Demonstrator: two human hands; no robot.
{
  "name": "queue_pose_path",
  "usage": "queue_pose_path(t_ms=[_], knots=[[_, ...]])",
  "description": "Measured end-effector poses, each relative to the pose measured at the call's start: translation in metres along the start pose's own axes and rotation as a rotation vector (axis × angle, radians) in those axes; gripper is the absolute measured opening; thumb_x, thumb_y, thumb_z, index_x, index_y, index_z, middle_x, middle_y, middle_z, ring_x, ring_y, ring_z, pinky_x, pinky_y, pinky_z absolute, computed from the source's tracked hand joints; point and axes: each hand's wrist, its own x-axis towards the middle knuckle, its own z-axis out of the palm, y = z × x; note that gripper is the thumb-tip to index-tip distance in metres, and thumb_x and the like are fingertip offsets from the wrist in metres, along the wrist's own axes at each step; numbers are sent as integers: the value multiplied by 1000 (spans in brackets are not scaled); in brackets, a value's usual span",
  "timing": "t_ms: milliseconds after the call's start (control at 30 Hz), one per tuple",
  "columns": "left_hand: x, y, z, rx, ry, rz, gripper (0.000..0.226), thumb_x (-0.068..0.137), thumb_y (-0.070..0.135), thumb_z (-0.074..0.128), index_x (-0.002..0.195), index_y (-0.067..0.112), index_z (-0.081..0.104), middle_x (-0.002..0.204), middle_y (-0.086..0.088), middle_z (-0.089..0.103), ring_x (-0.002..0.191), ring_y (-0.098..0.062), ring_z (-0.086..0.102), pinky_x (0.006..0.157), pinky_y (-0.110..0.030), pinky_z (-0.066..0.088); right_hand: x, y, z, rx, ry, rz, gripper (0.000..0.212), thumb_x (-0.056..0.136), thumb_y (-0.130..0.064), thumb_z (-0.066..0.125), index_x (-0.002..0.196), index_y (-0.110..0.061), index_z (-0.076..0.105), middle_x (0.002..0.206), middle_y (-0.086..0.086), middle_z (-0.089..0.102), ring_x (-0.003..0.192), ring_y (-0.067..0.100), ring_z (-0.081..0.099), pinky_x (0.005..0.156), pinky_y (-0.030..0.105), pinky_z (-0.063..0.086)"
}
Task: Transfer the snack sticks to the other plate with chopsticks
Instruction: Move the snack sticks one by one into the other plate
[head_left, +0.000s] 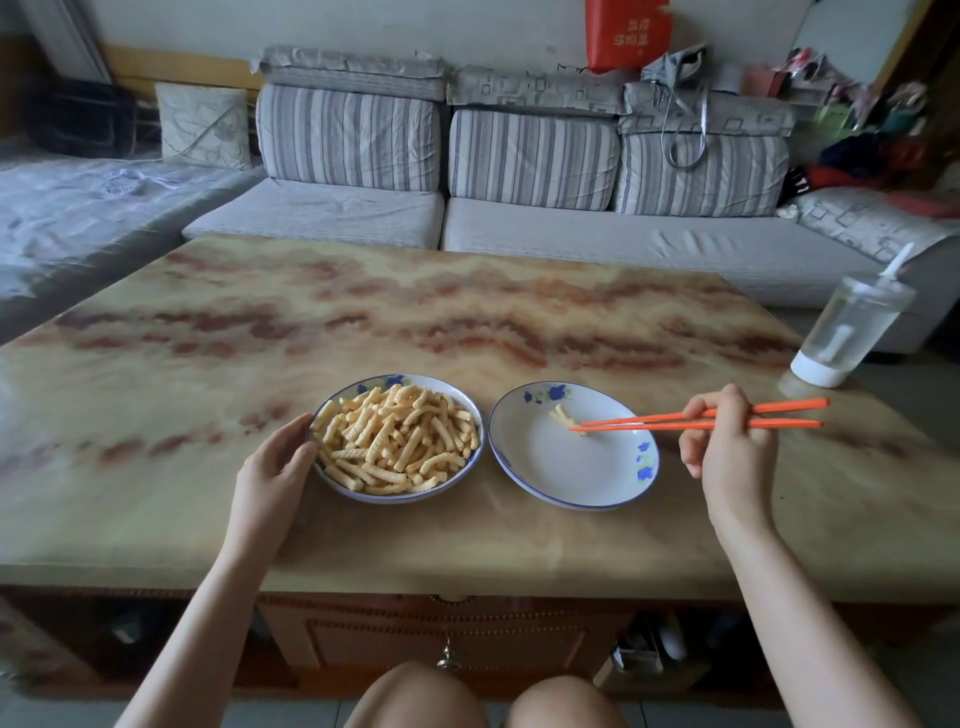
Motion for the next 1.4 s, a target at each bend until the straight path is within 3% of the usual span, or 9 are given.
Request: queue_pose_path(t_ms=[400, 733, 833, 900, 1067, 1200, 1400], knots=[[1, 1, -1, -6, -9, -9, 36, 91, 8, 54, 127, 14, 60, 121, 0, 62, 108, -9, 53, 89, -21, 37, -12, -15, 11, 42, -60, -63, 41, 100, -23, 34, 67, -9, 53, 36, 2, 40, 35, 14, 35, 37, 18, 27], [0, 3, 0, -22, -5, -14, 35, 92, 9, 55, 126, 14, 60, 120, 2, 62, 107, -7, 54, 89, -19, 37, -41, -27, 59, 98, -379, -71, 48, 104, -23, 31, 65, -9, 56, 33, 1, 39, 30, 13, 30, 35, 17, 23], [0, 3, -1, -12, -4, -8, 36, 92, 8, 54, 127, 13, 60, 120, 3, 61, 107, -5, 52, 82, -9, 36, -43, -26, 61, 84, -427, -68, 48, 102, -29, 33, 64, -11, 57, 34, 1, 40, 29, 12, 30, 35, 16, 22], [0, 3, -1, -11, -2, -11, 36, 92, 8, 54, 127, 14, 60, 120, 4, 61, 106, -4, 52, 78, -6, 36, -43, -27, 60, 80, -435, -65, 46, 96, -34, 34, 64, -11, 57, 34, 1, 39, 29, 12, 30, 35, 16, 21], [1, 2, -1, -16, -1, -18, 36, 92, 9, 55, 127, 14, 60, 120, 4, 61, 106, -3, 52, 74, 0, 36, -39, -29, 55, 111, -393, -31, 47, 103, -21, 30, 65, -7, 56, 34, 3, 37, 31, 15, 28, 36, 18, 21], [1, 1, 0, -14, 1, -16, 36, 91, 9, 55, 127, 15, 60, 117, 7, 60, 104, -2, 52, 71, 4, 35, -40, -26, 53, 74, -436, -58, 47, 100, -29, 33, 64, -9, 56, 34, 1, 38, 30, 14, 29, 36, 16, 21], [2, -2, -1, -16, 0, -10, 36, 91, 10, 55, 126, 16, 60, 119, 5, 61, 106, -4, 53, 74, 0, 36, -44, -21, 59, 72, -426, -29, 49, 104, -25, 33, 64, -9, 56, 34, 1, 39, 29, 11, 31, 35, 16, 22]])
